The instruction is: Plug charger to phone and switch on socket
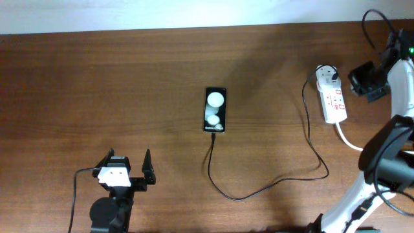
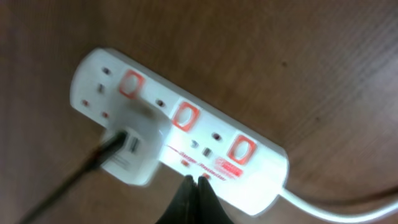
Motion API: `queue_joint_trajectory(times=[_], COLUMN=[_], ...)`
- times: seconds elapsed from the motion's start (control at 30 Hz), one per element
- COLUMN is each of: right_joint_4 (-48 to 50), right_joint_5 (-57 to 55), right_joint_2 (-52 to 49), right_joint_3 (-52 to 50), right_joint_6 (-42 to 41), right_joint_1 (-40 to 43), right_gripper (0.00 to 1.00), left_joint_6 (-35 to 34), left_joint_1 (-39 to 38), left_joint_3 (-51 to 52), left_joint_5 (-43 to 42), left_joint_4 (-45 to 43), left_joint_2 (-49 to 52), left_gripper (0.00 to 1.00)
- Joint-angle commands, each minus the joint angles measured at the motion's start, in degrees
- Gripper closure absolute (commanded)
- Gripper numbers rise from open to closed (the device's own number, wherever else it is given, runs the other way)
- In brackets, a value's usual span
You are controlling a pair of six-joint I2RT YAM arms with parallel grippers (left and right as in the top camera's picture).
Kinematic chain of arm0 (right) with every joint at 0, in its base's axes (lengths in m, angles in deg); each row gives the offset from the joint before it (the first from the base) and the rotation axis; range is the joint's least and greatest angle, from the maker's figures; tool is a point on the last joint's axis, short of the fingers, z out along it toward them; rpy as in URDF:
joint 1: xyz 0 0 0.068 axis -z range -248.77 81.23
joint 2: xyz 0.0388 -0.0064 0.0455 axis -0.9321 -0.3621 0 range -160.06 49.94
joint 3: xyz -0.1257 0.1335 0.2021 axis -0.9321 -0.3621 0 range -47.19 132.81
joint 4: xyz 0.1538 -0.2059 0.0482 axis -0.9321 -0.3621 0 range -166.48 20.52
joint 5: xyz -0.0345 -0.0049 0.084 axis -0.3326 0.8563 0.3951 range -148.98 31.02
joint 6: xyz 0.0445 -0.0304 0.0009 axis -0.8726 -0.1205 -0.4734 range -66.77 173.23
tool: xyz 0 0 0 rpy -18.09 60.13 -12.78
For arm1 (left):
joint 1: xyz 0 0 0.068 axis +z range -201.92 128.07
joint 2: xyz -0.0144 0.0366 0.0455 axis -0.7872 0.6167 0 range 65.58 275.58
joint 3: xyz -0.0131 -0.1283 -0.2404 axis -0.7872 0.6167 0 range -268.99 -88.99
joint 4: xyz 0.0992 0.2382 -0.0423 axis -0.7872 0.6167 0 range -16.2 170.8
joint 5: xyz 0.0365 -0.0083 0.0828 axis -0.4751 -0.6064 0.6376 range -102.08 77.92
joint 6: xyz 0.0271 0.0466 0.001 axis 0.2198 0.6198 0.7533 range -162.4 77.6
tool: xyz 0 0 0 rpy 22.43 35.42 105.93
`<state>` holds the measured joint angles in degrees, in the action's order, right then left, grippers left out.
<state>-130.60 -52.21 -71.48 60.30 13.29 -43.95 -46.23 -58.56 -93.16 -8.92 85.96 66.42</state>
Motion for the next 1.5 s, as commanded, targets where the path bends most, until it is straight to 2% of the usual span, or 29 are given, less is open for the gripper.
queue_joint_trajectory(times=[0.0,0.13,0.43,0.77,0.93,1.17,1.3,1.37,1.47], right_joint_4=[-2.1,-0.2,2.4,0.4,-5.7,-12.7,-14.4,-14.6,-14.3], right_joint_5=[0.8,0.1,0.2,0.0,-12.0,-11.2,-9.4,-7.0,-6.5], right_joint_2=[-6.0,-10.1,-11.9,-15.8,-14.9,-0.4,13.1,19.6,29.7], right_joint_3=[6.1,6.1,6.1,5.9,6.0,6.0,6.0,6.0,6.0], right_joint_6=[0.7,0.6,0.5,1.8,2.0,2.0,2.4,5.6,5.6], right_joint_1=[-0.4,-2.0,-2.0,-6.1,-4.7,0.6,-1.7,-4.1,-8.8], right_gripper=[0.96,0.96,0.96,0.96,0.96,0.96,0.96,0.96,0.96], left_joint_6=[1.1,1.1,1.1,1.1,1.1,1.1,1.1,1.1,1.1], left_joint_1=[-0.1,-0.1,-0.1,-0.1,-0.1,-0.1,-0.1,-0.1,-0.1], left_joint_3=[0.5,0.5,0.5,0.5,0.5,0.5,0.5,0.5,0.5], left_joint_5=[-0.8,-0.8,-0.8,-0.9,-0.8,-0.8,-0.8,-0.8,-0.8], left_joint_4=[-0.3,-0.3,-0.3,-0.3,-0.3,-0.3,-0.3,-0.3,-0.3], left_joint_2=[-0.2,-0.2,-0.2,-0.2,-0.2,-0.2,-0.2,-0.2,-0.2], left_gripper=[0.01,0.01,0.01,0.01,0.01,0.01,0.01,0.01,0.01])
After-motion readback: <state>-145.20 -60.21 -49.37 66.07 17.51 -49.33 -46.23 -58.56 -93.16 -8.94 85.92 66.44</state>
